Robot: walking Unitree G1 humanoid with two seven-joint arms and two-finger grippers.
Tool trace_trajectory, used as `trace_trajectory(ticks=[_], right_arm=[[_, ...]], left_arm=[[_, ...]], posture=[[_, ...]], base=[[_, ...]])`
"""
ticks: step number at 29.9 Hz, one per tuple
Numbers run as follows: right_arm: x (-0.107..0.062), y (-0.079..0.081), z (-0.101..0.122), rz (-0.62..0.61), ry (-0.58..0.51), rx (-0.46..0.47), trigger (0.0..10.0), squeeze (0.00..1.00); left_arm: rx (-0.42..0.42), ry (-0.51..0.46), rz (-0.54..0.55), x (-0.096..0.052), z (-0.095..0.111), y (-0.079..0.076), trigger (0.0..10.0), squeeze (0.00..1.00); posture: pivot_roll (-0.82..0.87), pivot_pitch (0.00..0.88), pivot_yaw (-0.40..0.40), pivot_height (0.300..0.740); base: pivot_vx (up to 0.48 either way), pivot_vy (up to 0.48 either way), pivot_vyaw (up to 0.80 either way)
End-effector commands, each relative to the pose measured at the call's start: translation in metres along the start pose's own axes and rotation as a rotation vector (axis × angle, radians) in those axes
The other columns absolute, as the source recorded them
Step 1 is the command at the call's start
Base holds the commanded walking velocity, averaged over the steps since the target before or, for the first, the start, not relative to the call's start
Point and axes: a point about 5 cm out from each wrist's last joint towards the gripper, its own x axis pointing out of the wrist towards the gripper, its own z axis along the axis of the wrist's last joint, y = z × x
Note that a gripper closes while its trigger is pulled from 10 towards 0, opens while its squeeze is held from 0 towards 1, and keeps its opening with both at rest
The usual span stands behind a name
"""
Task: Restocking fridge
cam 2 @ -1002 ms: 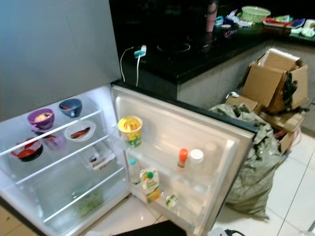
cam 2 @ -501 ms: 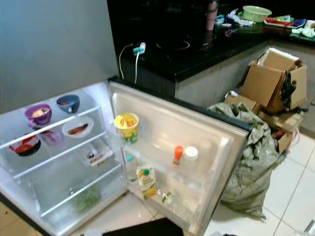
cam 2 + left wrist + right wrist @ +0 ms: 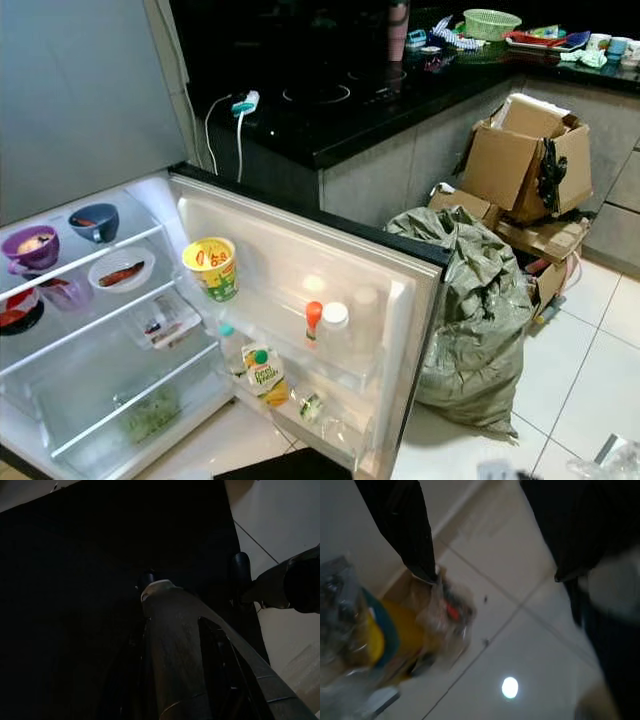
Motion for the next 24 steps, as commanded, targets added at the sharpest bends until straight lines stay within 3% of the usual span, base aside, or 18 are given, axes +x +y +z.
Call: trace_trajectory(ticks=[1,2,6,10,11,18,23,24], right_arm=[[0.001,-0.023,0.032,-0.068,-0.113,0.192,10.0,0.0],[0.001,-0.023,0.032,-0.068,-0.113,0.192,10.0,0.0],[-0.004,-0.043,0.083,-0.063,-0.298,0.407,10.0,0.0],[-0.006,-0.044,0.096,-0.04,-0.349,0.439,10.0,0.0],[-0.009,-0.045,0.108,-0.017,-0.411,0.469,0.0,0.0],[-0.017,-0.051,0.135,0.016,-0.548,0.538,0.0,0.0],[-0.025,-0.03,0.16,0.262,-0.669,0.488,0.0,0.0],[-0.025,-0.03,0.16,0.262,-0.669,0.488,0.0,0.0]], left_arm=[[0.0,0.034,0.001,-0.001,-0.01,0.0,10.0,0.0],[0.0,0.034,0.001,-0.001,-0.01,0.0,10.0,0.0],[-0.004,0.035,0.001,-0.002,-0.011,0.001,10.0,0.0],[-0.006,0.035,0.001,-0.002,-0.011,0.001,10.0,0.0],[-0.007,0.035,0.001,-0.002,-0.011,0.001,10.0,0.0],[-0.01,0.036,0.0,-0.002,-0.011,0.001,10.0,0.0],[-0.009,0.038,0.001,-0.001,-0.013,-0.001,10.0,0.0],[-0.009,0.038,0.001,-0.001,-0.013,-0.001,10.0,0.0]], posture=[[-0.05,0.0,0.007,0.74],[-0.05,0.0,0.007,0.74],[-0.05,0.0,0.007,0.74],[-0.05,0.0,0.005,0.74],[-0.05,0.0,0.005,0.74],[-0.05,0.0,0.004,0.74],[-0.05,0.0,0.007,0.74],[-0.05,0.0,0.007,0.74]], base=[[0.0,0.0,0.0],[0.0,0.0,0.0],[0.0,0.0,0.0],[0.0,0.0,0.0],[0.0,0.0,0.0],[0.0,0.0,0.0],[0.0,0.0,0.0],[0.0,0.0,0.0]])
